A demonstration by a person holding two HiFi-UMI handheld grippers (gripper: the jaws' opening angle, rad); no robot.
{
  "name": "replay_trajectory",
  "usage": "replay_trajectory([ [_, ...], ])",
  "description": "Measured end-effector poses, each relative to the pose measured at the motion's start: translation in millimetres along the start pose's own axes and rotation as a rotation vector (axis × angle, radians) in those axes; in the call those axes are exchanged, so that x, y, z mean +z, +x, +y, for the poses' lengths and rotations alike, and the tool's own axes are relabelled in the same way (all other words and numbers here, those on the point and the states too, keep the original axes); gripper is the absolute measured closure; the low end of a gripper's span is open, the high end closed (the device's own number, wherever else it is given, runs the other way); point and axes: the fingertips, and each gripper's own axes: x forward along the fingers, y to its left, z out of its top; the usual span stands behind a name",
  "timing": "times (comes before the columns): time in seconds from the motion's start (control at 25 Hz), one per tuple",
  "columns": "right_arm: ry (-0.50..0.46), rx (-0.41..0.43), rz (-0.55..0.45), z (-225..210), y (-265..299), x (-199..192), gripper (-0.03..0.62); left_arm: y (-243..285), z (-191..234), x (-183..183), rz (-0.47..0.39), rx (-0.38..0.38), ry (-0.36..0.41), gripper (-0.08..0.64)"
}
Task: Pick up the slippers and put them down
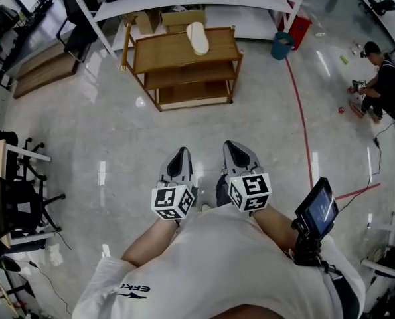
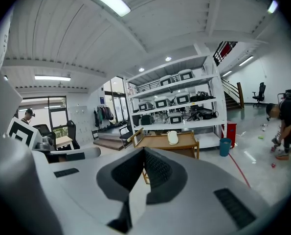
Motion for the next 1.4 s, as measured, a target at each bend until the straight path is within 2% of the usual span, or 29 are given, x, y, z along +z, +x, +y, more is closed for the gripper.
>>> replay_trajectory([
  [0.24, 0.021, 0.035, -0.020, -30.1, 58.1, 23.9, 0.588, 56.4, 21.9, 18.9, -0.010, 0.039, 0.025, 0.557],
  [0.56, 0.033, 0.071, -0.033, -95.0, 120.5, 65.8, 0.588, 152.9, 18.6, 50.8, -0.033, 0.068, 0.050, 0.557],
  [0.88, 0.053, 0.102, -0.011, -147.4, 170.1, 78.1, 0.588, 221.6, 17.4, 58.4, -0.037, 0.104, 0.056, 0.557],
  [1.16, 0.070, 0.117, 0.023, -156.2, 211.7, 83.3, 0.588, 257.5, 41.3, 64.9, -0.013, 0.110, 0.057, 0.557],
  [1.4, 0.061, 0.088, 0.043, -159.1, 270.8, 97.5, 0.588, 302.3, 82.2, 82.0, -0.010, 0.084, 0.039, 0.557],
])
